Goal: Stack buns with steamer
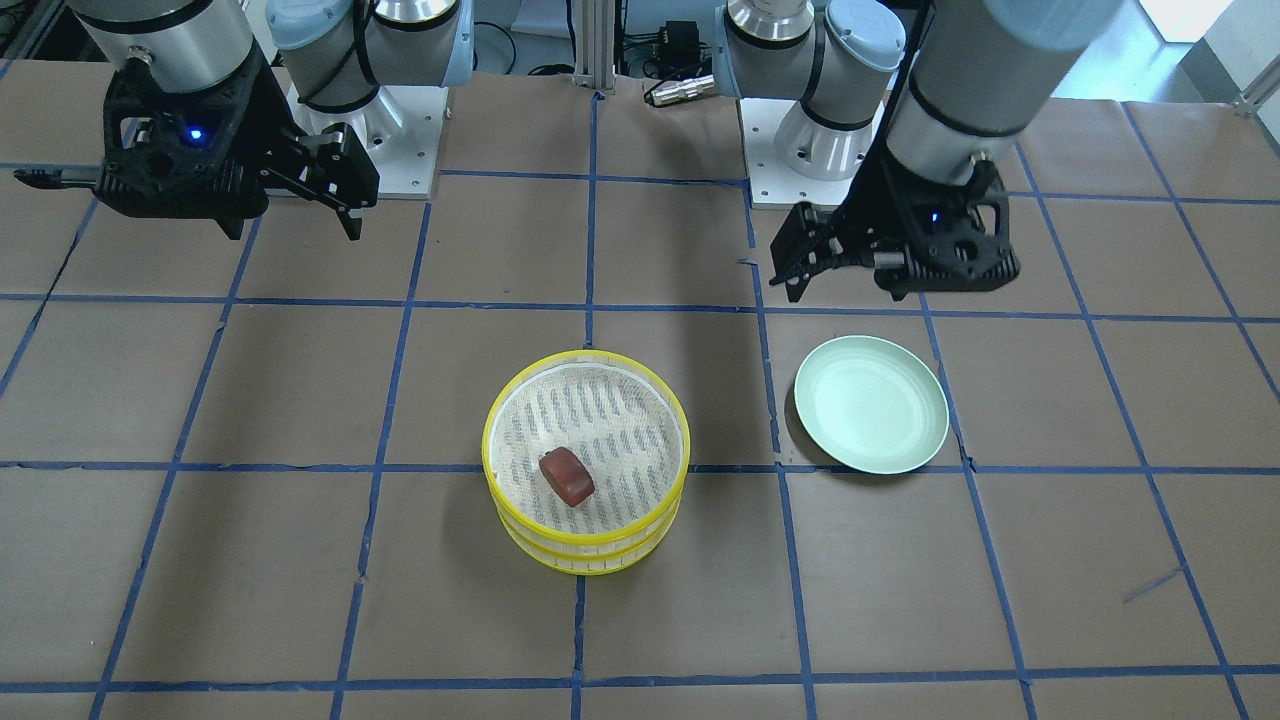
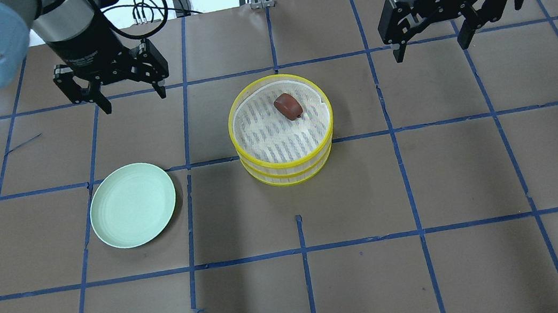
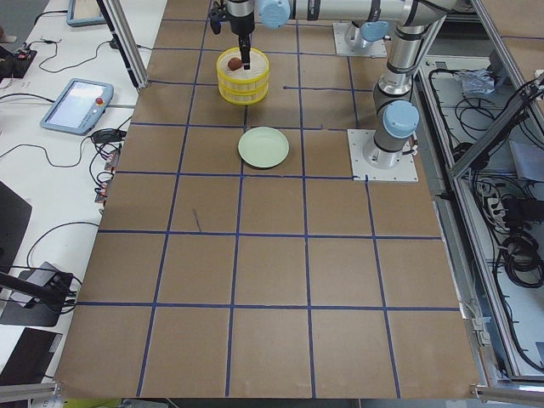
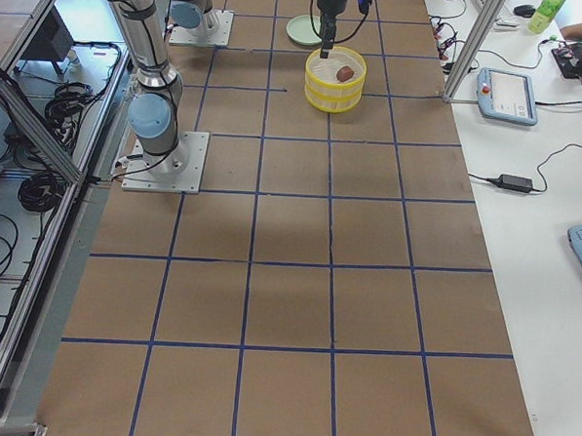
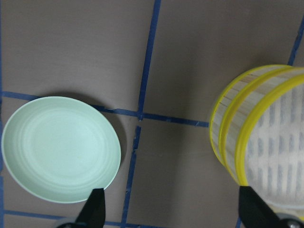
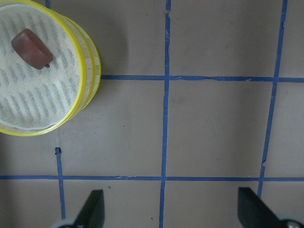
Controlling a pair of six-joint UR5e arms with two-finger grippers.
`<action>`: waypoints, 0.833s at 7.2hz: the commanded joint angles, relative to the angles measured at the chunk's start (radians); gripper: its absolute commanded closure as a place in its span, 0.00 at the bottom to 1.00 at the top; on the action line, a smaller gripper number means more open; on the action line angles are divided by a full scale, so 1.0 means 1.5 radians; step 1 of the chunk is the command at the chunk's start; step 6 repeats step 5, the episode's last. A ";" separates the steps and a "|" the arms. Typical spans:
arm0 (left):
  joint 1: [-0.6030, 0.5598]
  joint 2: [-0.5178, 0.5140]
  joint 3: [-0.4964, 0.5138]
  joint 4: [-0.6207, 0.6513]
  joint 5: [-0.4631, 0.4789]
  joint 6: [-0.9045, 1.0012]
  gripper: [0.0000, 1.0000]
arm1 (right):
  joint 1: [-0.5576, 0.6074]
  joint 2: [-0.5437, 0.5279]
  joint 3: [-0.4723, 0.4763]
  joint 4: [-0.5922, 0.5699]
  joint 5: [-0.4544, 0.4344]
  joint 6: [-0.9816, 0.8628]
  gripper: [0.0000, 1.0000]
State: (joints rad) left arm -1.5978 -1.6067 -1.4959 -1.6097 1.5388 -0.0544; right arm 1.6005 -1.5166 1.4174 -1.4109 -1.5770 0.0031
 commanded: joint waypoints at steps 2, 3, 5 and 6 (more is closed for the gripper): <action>0.003 0.048 -0.040 0.001 -0.002 0.014 0.00 | 0.001 0.001 0.000 0.000 0.000 0.000 0.00; 0.002 0.053 -0.043 0.000 -0.003 0.014 0.00 | -0.001 0.001 0.000 0.000 0.000 0.000 0.00; 0.001 0.054 -0.037 0.000 -0.004 0.014 0.00 | -0.001 0.001 0.000 0.000 0.000 0.000 0.00; 0.001 0.054 -0.037 0.000 -0.004 0.014 0.00 | -0.001 0.001 0.000 0.000 0.000 0.000 0.00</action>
